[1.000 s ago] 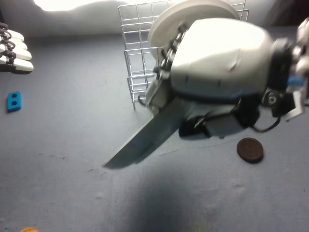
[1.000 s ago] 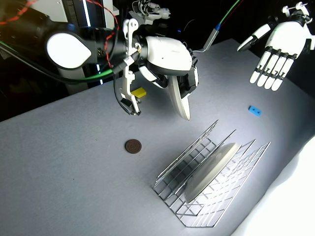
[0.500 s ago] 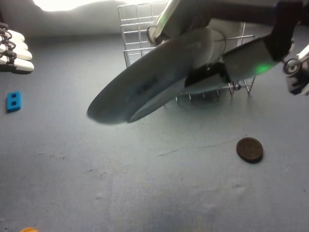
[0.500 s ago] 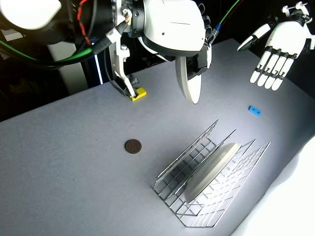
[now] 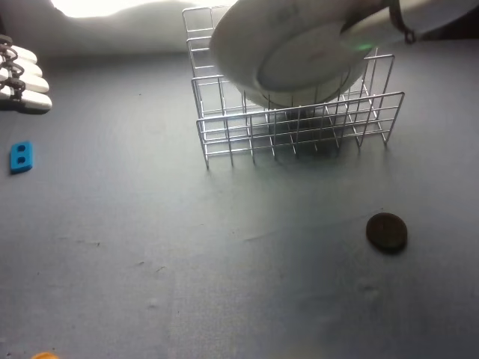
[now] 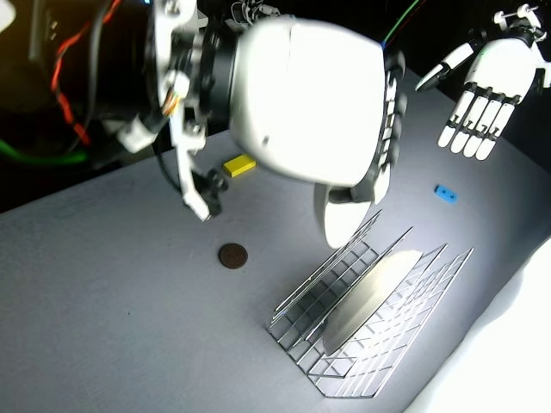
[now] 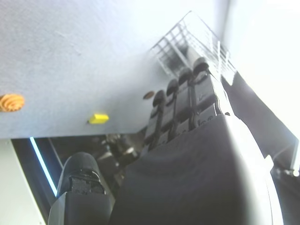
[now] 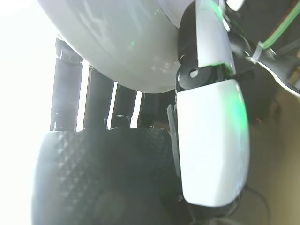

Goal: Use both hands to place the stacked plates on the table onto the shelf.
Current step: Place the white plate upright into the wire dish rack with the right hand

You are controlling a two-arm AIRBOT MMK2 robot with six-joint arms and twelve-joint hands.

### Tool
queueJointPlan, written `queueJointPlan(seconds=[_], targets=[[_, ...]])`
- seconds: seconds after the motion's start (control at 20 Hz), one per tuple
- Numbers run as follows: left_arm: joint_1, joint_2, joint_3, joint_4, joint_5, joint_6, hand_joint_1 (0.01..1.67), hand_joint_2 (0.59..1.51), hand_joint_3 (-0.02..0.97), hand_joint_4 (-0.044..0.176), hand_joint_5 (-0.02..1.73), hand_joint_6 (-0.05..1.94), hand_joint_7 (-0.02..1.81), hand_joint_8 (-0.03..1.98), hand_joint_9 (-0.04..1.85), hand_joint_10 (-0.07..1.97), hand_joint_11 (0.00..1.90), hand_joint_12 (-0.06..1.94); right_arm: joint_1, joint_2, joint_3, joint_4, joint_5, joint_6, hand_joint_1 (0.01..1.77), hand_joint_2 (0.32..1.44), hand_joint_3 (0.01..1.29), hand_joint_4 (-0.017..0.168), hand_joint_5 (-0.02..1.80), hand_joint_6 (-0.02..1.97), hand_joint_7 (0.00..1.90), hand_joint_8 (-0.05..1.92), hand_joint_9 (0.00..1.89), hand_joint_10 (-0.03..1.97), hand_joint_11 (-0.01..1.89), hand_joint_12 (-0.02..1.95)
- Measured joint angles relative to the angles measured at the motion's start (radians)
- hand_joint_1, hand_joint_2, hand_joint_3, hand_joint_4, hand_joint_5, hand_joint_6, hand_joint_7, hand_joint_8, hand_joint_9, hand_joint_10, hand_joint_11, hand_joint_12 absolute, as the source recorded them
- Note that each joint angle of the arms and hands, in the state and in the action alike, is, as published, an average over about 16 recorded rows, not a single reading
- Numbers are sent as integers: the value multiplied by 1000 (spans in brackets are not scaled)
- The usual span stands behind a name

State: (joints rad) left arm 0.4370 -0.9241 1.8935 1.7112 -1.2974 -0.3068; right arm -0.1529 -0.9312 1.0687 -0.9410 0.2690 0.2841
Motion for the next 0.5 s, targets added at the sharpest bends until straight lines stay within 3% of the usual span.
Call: queueJointPlan(seconds=[0.5], targets=[[11, 0, 2, 0, 4, 3, 13, 1114, 12, 7, 21, 12, 20, 8, 17, 7, 14, 1, -30, -84, 124, 14, -71, 23, 1190, 967, 12, 16, 1037, 784, 1232, 506, 1368, 14, 992, 1061]])
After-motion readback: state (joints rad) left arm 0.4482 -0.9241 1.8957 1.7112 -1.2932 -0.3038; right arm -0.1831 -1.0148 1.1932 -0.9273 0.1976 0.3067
